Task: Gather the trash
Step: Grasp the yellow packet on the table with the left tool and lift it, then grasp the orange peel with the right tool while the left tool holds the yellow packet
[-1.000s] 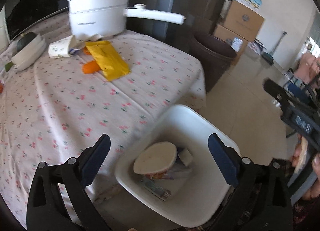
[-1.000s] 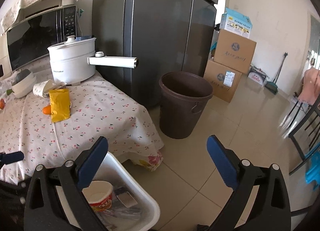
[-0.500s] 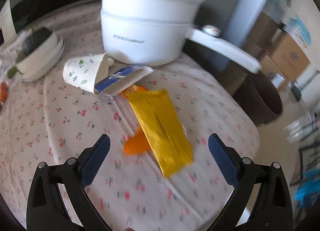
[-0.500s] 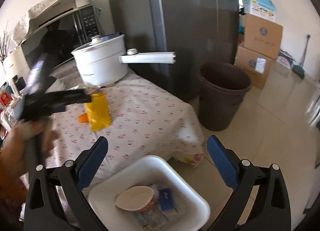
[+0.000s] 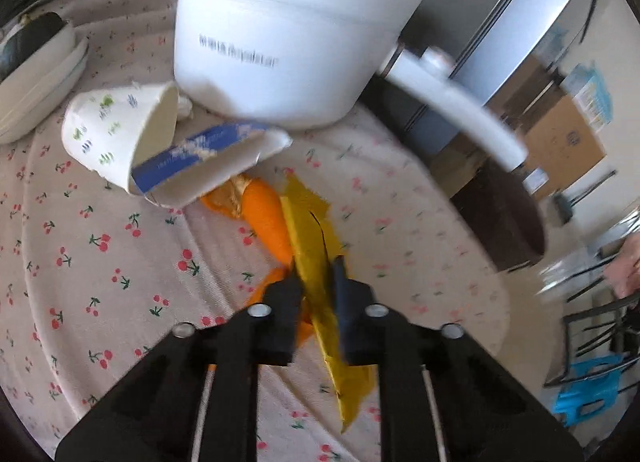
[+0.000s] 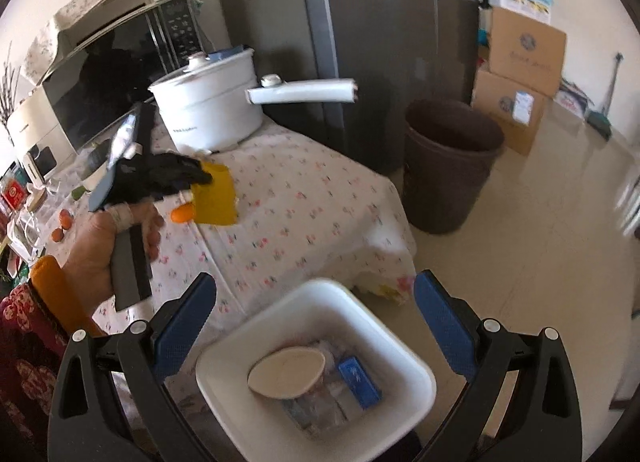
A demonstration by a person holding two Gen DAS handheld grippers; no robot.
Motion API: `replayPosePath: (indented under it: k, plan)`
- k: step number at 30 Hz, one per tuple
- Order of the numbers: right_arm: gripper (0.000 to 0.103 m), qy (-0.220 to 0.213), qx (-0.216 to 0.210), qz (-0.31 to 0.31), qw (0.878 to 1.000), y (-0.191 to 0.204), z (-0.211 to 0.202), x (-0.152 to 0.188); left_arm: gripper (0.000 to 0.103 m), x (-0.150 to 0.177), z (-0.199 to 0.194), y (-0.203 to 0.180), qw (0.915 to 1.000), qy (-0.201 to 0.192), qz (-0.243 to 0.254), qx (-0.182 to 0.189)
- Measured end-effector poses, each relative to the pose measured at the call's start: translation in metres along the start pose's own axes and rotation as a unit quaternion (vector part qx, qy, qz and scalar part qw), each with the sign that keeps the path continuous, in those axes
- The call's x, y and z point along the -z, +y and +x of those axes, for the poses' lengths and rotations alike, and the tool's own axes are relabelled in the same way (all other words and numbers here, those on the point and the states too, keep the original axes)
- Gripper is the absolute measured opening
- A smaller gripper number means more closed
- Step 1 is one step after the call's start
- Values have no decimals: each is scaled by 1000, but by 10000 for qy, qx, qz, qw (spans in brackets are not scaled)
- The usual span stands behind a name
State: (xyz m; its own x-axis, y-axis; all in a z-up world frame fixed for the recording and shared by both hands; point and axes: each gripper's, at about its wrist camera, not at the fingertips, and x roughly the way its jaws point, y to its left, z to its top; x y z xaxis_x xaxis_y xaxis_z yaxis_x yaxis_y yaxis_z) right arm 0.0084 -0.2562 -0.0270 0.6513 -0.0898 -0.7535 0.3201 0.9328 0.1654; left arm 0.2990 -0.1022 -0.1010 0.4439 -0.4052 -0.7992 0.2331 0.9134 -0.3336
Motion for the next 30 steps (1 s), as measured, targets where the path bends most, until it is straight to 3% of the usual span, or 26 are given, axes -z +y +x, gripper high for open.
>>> replayPosePath:
  k: [6, 10, 15, 22, 26, 30]
  plan:
    - [96, -85, 281, -84, 9995, -5, -27, 21, 2, 22, -78, -19, 9976, -565, 274, 282]
    - [96, 72, 19, -351, 9994, 11, -19, 8, 2, 48, -154, -20, 9941, -959, 411, 288]
    - [96, 527, -391, -813, 9945, 65, 38, -38, 2, 87, -227, 8, 9892, -1416, 383, 3]
    - [96, 1365, -636, 68, 9886, 128, 158, -80, 2, 122, -262, 55, 9845, -1658, 220, -534]
    - [96, 1680, -563, 620, 9822, 144, 202, -83, 2, 114, -280, 66, 9813, -1854, 101, -508]
    - [96, 1669, -119, 670, 9836, 163, 229, -81, 2, 111, -283, 70, 9799, -1924, 47, -522]
